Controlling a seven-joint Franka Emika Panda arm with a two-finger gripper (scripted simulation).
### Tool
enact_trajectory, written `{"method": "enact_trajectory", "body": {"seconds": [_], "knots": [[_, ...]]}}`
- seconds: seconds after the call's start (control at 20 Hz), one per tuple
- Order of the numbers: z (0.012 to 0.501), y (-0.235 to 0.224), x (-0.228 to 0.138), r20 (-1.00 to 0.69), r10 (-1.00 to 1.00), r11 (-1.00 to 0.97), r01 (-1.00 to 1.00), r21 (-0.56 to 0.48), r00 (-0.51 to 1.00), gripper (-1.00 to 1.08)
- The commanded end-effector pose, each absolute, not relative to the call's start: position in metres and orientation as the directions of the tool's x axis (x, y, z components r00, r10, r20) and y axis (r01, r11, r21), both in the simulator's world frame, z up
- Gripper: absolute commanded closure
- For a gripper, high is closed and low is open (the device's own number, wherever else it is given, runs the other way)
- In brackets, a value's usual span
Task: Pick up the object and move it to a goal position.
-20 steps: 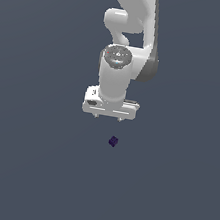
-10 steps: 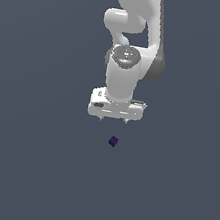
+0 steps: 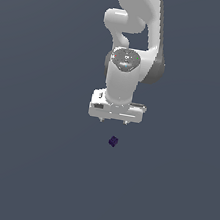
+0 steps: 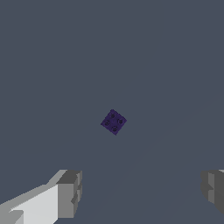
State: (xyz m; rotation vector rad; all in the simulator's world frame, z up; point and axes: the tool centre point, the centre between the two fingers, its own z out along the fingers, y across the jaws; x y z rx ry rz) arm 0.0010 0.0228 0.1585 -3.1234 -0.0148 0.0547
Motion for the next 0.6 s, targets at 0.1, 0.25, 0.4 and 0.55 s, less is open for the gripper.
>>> {"method": "enact_trajectory", "body": {"seconds": [0.1, 0.25, 0.4, 0.55], "knots": [[0.15, 0.025, 0.004, -0.033, -0.054, -0.998, -0.054, -0.016, 0.998, -0.92], [0.142, 0.027, 0.007, -0.032, -0.112, -0.994, -0.112, -0.015, 0.993, -0.92], [0.133, 0.029, 0.01, -0.029, -0.181, -0.983, -0.182, -0.013, 0.983, -0.92], [0.123, 0.032, 0.013, -0.026, -0.258, -0.966, -0.258, -0.01, 0.966, -0.92]]}}
